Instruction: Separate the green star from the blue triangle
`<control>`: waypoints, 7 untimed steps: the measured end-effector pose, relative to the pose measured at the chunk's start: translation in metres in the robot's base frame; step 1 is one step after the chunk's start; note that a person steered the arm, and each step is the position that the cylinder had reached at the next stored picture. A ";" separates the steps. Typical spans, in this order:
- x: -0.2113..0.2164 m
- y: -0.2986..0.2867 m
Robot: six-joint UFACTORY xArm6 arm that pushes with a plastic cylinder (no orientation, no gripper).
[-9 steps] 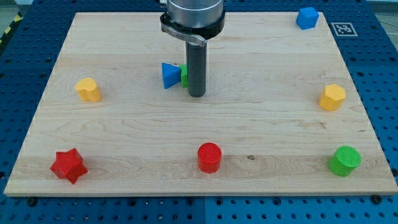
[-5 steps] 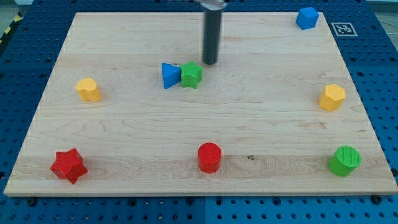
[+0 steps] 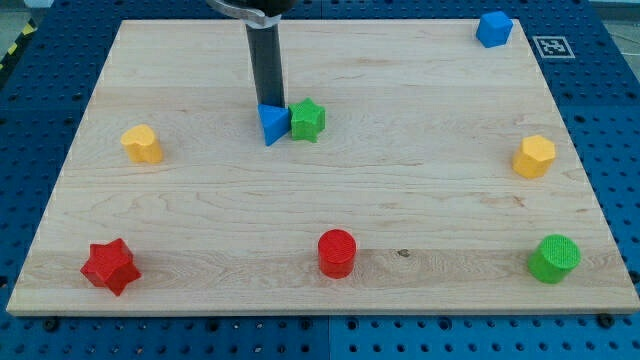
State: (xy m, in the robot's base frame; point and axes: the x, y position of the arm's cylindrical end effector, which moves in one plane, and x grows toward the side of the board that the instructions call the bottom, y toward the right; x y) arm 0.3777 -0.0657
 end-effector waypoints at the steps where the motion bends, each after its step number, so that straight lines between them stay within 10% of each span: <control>1: 0.011 0.001; 7: -0.029 0.018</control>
